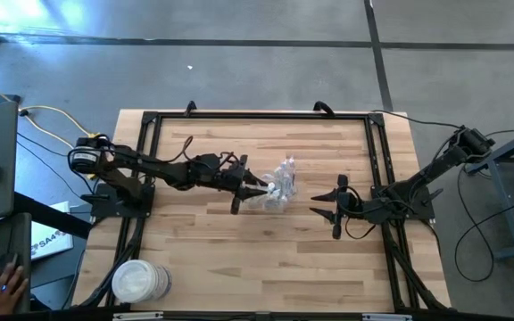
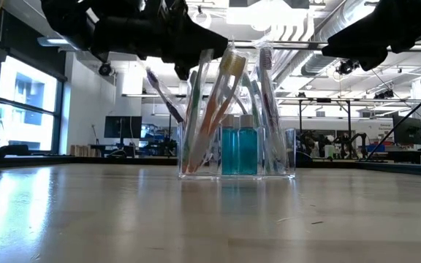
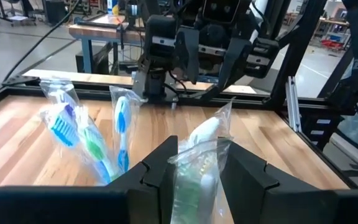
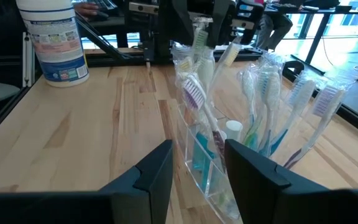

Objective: Pick & Place toothbrushing station
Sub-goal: Put the green toothbrush into the wire organizer

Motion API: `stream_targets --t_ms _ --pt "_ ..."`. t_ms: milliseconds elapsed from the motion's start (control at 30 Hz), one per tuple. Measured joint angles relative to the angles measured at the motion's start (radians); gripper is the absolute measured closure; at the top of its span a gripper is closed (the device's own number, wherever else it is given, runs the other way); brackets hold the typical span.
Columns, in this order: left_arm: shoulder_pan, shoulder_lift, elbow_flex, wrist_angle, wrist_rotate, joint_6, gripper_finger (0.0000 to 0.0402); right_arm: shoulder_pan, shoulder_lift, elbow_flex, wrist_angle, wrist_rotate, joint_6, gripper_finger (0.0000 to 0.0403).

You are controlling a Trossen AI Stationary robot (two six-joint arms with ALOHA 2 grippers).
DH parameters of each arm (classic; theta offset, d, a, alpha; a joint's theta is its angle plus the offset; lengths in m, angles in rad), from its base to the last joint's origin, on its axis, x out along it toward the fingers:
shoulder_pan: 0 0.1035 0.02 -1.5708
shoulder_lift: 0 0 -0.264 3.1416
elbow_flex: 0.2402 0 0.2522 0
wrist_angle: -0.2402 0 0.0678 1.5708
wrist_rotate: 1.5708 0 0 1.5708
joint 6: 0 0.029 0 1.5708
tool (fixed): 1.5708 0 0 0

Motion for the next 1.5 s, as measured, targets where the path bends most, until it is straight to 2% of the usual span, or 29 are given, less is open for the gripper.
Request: stream_targets --t_ms 533,767,1033,1367,1500 --pt "0.0 -0.027 0.0 0.011 -0.001 -0.002 0.029 0.0 0.0 0.0 -0.002 0.0 0.0 0.0265" --pt "0.0 -0.026 0.0 -0.053 -0.004 -0.027 0.029 0.0 0.0 0.0 -0.002 0.0 0.0 0.0265" --pt "0.0 -0.026 0.0 0.005 -0.002 -0.074 0.029 0.0 0.0 0.0 -0.002 0.0 0.0 0.0265" --pt "0.001 -0.026 0.0 0.0 0.027 -0.078 0.029 0.0 0.0 0.0 -0.005 0.0 0.0 0.0265" --pt "0.001 -0.026 0.0 0.0 0.03 -0.077 0.0273 0.0 0.0 0.0 -0.005 0.0 0.0 0.0265"
